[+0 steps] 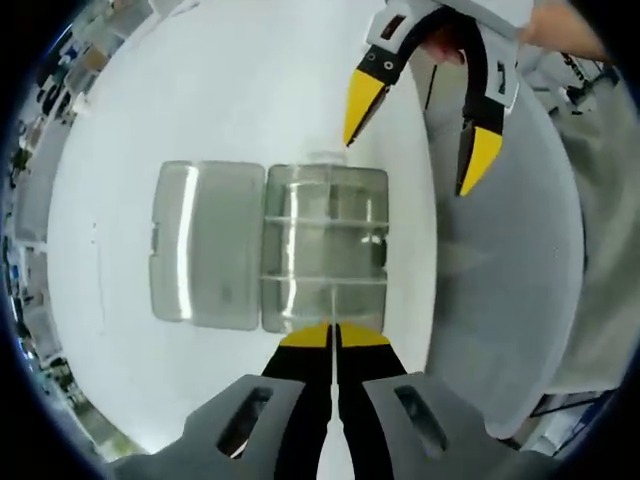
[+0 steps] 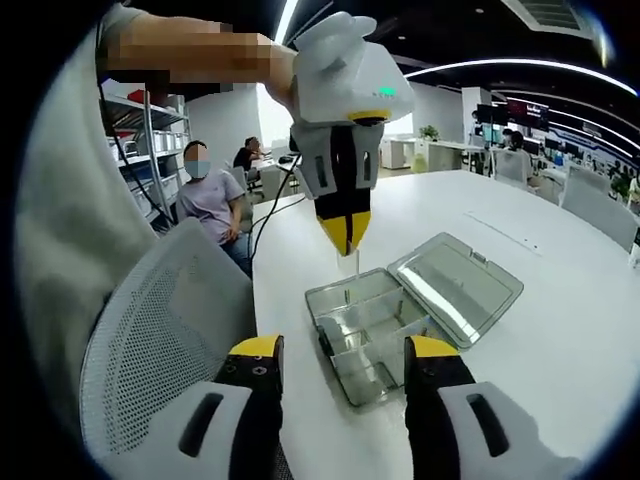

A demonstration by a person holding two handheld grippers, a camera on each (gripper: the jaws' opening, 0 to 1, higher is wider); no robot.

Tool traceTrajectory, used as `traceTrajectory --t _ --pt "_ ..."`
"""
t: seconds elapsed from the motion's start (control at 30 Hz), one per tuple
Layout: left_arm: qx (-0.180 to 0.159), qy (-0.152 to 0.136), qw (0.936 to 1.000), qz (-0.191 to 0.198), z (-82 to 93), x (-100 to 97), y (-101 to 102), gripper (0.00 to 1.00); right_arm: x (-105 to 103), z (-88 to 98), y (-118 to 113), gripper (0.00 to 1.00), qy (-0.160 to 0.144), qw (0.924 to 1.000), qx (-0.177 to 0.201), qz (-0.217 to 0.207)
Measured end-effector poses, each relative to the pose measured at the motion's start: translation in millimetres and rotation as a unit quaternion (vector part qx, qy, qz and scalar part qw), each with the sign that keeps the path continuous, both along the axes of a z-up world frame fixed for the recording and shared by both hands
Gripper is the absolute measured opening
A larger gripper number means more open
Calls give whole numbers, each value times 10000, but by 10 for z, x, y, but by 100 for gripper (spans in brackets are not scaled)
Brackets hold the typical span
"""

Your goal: Insert the divider into the dual guide fixture by aligning both edges with the guide slots and pushing it downward to the bottom, including one-sided entry, uneven engagement, binding, and posture correction.

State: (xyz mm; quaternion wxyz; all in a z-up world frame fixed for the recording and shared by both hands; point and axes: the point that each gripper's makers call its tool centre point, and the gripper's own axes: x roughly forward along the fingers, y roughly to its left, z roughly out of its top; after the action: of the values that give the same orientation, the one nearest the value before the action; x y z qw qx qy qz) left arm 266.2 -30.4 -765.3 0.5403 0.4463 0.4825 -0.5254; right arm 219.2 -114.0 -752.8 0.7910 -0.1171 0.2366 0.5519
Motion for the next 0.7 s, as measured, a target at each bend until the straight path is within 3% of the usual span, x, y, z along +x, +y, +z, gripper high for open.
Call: traceTrajectory --t 0.7 --pt "41 -24 10000 66 -151 74 57 0 -21 -73 -21 50 102 9999 -47 -7"
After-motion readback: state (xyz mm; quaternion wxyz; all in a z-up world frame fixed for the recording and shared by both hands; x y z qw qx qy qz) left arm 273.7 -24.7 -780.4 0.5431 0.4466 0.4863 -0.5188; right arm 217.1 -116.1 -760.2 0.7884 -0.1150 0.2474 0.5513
